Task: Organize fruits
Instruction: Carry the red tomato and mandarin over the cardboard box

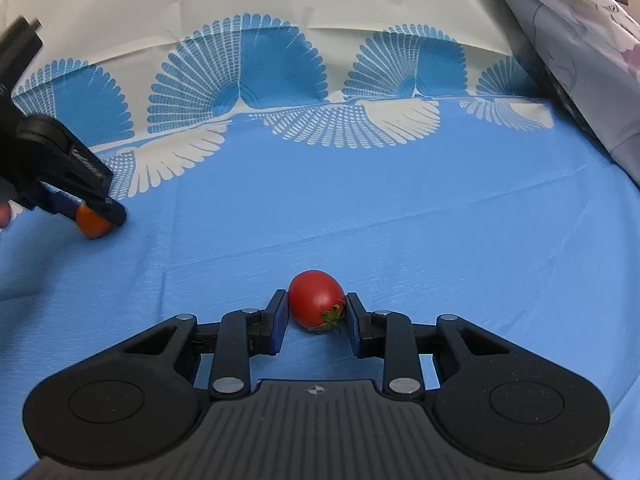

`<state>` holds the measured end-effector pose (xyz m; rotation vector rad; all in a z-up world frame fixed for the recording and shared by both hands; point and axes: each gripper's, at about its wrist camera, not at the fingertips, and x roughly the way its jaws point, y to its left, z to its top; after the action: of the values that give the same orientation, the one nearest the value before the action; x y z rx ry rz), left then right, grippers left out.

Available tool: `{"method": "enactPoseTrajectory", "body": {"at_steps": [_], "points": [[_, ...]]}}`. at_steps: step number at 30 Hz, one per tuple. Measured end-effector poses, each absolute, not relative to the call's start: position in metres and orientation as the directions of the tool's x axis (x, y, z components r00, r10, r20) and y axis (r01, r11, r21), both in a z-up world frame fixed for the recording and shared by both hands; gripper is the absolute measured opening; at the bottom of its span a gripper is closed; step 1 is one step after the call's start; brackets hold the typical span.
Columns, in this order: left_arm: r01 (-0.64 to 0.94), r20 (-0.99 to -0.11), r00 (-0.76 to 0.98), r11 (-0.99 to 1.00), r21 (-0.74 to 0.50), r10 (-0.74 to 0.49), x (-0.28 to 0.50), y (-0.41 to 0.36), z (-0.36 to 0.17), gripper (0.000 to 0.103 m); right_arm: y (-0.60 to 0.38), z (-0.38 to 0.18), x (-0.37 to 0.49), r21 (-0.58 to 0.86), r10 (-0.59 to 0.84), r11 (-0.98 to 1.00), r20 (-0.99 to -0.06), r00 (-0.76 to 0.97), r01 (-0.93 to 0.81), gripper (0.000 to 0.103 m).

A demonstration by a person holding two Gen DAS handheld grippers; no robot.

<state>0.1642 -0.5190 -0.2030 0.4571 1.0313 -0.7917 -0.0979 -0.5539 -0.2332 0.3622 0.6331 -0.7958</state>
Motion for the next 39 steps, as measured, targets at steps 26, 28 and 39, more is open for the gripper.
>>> {"method": "enactPoseTrajectory", "body": {"at_steps": [26, 28, 39], "points": [[0.634, -0.873, 0.371, 0.773, -0.01, -0.315, 0.022, -0.178, -0.014, 0.041, -0.303, -0.057, -0.169, 0.186, -0.351, 0.839, -0.532, 0.77, 0.511, 0.032], [0.614, -0.867, 0.398, 0.789, 0.008, -0.301, 0.011, -0.137, -0.004, 0.041, -0.271, -0.047, -0.179, 0.191, -0.308, 0.862, -0.538, 0.785, 0.469, 0.032], [0.483, -0.846, 0.479, 0.875, 0.031, -0.234, -0.038, 0.046, 0.021, 0.041, -0.131, -0.022, -0.216, 0.193, -0.111, 0.946, -0.565, 0.818, 0.262, 0.032]]}}
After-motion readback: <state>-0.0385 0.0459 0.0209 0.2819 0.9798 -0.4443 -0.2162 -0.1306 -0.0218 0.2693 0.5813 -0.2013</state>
